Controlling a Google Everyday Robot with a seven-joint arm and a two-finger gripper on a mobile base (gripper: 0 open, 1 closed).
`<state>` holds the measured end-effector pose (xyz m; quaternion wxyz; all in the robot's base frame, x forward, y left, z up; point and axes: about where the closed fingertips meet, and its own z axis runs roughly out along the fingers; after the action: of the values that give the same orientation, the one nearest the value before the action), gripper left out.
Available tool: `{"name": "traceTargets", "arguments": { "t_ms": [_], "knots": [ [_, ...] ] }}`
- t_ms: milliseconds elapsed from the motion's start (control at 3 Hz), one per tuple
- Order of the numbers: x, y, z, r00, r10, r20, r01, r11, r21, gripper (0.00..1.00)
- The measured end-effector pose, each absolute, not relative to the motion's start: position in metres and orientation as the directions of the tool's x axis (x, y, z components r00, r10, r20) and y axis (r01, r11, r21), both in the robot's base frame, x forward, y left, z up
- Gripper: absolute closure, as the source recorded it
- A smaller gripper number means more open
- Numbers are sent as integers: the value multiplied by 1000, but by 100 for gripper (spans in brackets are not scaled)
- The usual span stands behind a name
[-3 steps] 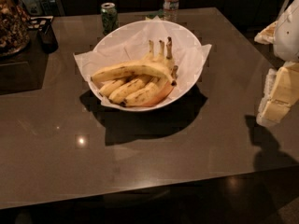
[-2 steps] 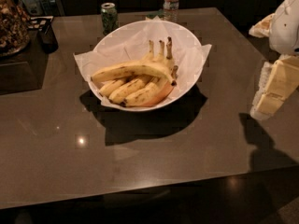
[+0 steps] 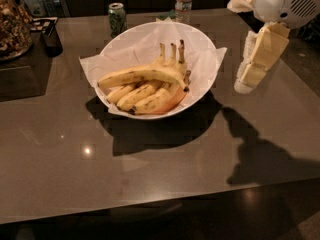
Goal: Pick banana from white bowl
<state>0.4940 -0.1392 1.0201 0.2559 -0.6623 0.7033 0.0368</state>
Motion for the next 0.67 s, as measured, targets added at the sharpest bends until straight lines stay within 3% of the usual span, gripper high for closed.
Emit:
{"name": "traceTargets", "arguments": {
  "t_ms": [667],
  "knots": [
    [512,-123,1009,27,-897,-442,-961,99,-259,0]
  ]
}}
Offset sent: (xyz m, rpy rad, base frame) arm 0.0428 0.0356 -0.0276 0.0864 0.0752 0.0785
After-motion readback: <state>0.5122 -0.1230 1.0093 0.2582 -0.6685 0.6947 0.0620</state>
